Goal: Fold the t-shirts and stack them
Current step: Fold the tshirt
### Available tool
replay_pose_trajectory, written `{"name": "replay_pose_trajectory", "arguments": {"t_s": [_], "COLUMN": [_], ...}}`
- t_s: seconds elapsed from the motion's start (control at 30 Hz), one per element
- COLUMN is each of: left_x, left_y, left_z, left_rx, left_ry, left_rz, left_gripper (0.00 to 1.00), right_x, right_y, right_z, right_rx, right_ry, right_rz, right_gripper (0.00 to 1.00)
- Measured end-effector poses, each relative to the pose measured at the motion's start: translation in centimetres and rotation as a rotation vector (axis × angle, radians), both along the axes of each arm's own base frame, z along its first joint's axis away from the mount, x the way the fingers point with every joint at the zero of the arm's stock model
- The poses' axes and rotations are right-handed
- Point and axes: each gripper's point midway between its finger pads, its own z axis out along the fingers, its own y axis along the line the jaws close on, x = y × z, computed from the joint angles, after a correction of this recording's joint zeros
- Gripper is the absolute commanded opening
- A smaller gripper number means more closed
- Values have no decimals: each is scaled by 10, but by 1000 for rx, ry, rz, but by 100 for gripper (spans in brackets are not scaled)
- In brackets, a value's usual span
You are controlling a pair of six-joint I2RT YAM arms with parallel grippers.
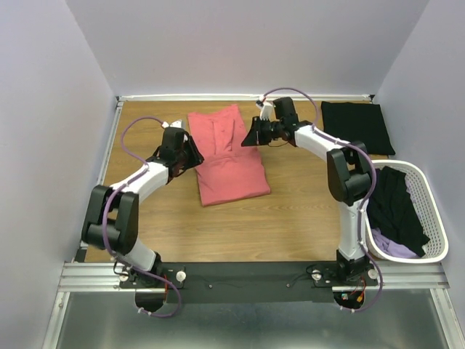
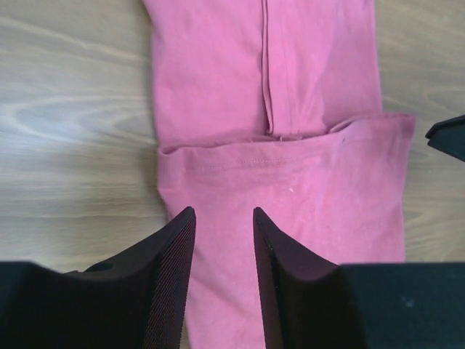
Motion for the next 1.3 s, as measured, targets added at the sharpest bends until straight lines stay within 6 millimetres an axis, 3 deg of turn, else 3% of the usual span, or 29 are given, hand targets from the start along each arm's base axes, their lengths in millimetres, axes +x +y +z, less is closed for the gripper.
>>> {"name": "replay_pose_trajectory", "arguments": {"t_s": [0.1, 0.2, 0.33, 0.5, 0.73, 0.8, 0.93, 1.03, 1.1, 1.2, 1.3], "left_x": [1, 3, 12, 21, 22, 23, 19, 16, 13, -5, -33], "left_y": [-11, -15, -16, -13, -10, -10, -8, -10, -15, -42, -72], "left_z": [-31, -57, -78, -77, -77, -75, -62, -28, -5, 28, 30], "left_rx": [-39, -78, -130, -187, -222, -220, -209, -208, -205, -211, -214], "left_ry": [65, 123, 163, 152, 156, 158, 148, 84, 32, -37, -27], "left_rz": [-30, -31, -15, 11, 28, 28, 25, 8, -7, -86, -176], "left_gripper": [39, 36, 34, 32, 32, 36, 48, 51, 51, 50, 44], "right_x": [-1, 1, 7, 19, 19, 17, 7, -8, -17, -43, -75], "right_y": [0, -7, -17, -29, -38, -39, -48, -52, -52, -45, -35], "right_z": [-20, -52, -84, -86, -86, -84, -74, -63, -37, -17, -12], "right_rx": [21, 34, 80, 179, 219, 216, 188, 174, 178, 182, 187], "right_ry": [49, 127, 225, 272, 292, 292, 297, 305, 265, 242, 253], "right_rz": [26, 35, 41, 59, 63, 59, 21, 6, 11, 41, 79], "right_gripper": [20, 20, 20, 20, 20, 21, 24, 24, 24, 24, 24]}}
